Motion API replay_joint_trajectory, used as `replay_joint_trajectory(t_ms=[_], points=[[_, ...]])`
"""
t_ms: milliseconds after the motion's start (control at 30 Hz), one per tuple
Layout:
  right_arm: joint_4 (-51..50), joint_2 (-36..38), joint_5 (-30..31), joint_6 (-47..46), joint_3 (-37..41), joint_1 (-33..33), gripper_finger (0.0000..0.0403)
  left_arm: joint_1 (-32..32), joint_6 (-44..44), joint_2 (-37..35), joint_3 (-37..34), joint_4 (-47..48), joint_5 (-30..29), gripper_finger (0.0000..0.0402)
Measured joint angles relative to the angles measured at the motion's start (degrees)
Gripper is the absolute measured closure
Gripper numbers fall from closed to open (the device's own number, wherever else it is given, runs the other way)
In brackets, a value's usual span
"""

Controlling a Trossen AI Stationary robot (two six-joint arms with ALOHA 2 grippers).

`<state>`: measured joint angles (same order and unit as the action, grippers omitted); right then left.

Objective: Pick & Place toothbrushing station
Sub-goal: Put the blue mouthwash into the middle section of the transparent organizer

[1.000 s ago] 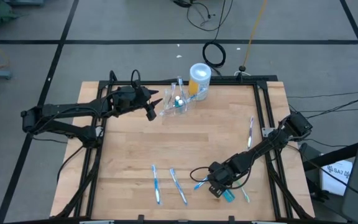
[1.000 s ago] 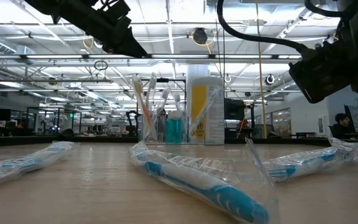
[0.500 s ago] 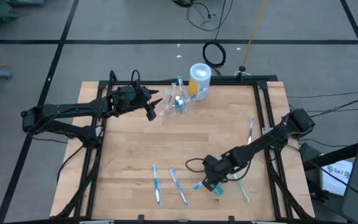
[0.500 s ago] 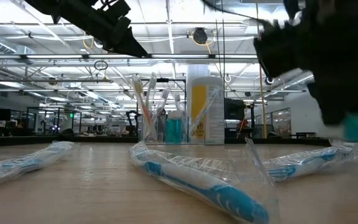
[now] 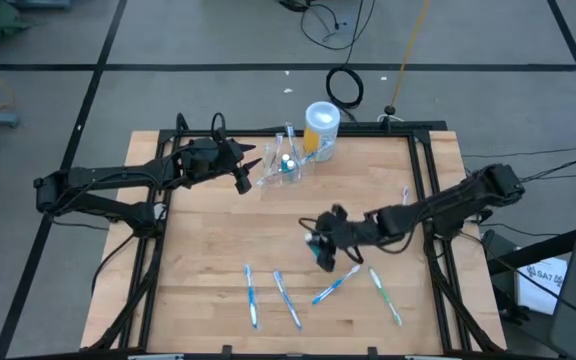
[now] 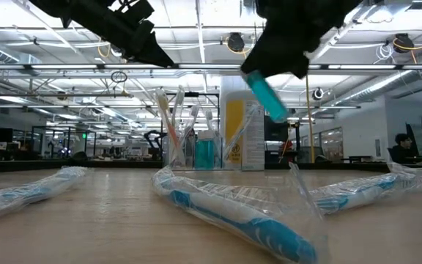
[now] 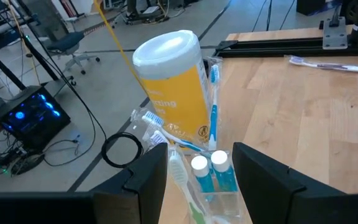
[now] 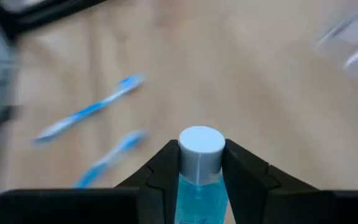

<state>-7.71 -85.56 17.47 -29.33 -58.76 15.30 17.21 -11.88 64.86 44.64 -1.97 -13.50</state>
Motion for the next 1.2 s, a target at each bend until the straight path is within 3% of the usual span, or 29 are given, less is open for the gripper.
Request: replay_joint_trajectory(t_ms=[167,500,1200], points=[[7.6,0.0,5.7,15.5,0.0,-5.3,0.0309,0.0,0.1,0.0,0.0,0.0,0.0,0.0213],[17.9,0.0,3.3,31.0,0.0,-12.3,0.0305,-0.1,0.2,0.0,0.0,-0.8,0.0,0.0213],[23.5,0.0,3.2,40.1,0.0,-16.1,0.0307,-0.1,0.2,0.0,0.0,-1.3,0.0,0.0213]])
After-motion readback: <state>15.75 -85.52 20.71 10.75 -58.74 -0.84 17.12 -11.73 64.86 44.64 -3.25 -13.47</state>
